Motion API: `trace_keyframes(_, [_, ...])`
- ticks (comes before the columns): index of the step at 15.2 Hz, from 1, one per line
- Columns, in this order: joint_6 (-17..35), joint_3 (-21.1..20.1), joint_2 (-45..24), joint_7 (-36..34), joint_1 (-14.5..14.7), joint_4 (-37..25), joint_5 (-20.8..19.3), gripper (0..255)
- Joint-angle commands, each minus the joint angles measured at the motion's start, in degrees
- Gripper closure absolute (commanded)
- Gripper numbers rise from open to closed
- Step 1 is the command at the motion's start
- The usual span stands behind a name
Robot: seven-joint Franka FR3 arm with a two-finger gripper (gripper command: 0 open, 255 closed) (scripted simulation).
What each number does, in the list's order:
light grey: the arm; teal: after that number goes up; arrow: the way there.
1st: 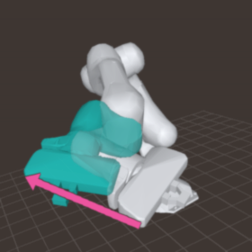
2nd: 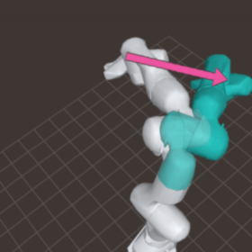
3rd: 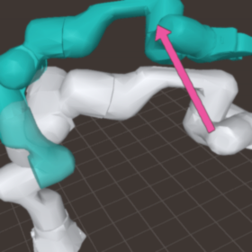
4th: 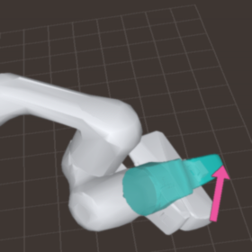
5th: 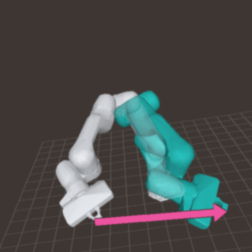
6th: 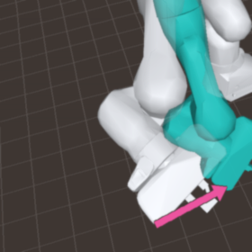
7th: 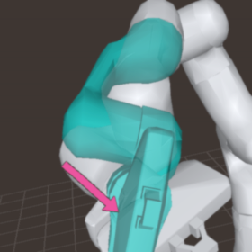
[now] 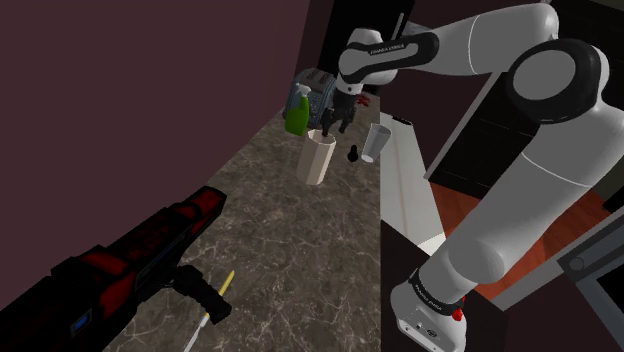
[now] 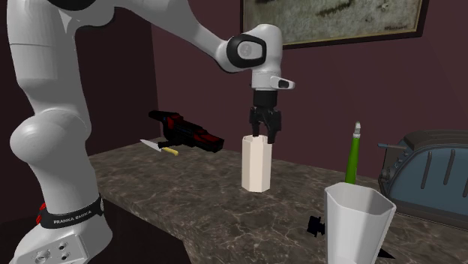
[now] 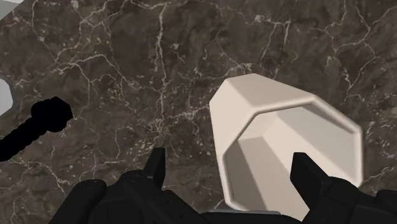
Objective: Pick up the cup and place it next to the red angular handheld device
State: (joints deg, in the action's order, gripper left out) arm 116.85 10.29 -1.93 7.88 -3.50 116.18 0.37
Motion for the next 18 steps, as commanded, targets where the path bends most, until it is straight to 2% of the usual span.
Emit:
trace_keyframes(1, [0.78,0.07,-1.47,0.32,-0.09,-0.57,0.23,0])
trace_keyframes(7, [5.61,0.05,-3.37,0.62,-0.16,2.39,0.66,0])
trace_keyframes(15, [5.59,0.05,-3.37,0.62,-0.16,2.38,0.66,0])
trace_keyframes(16, [5.59,0.05,-3.37,0.62,-0.16,2.38,0.66,255])
trace_keyframes(18, [5.59,0.05,-3.37,0.62,-0.16,2.38,0.66,255])
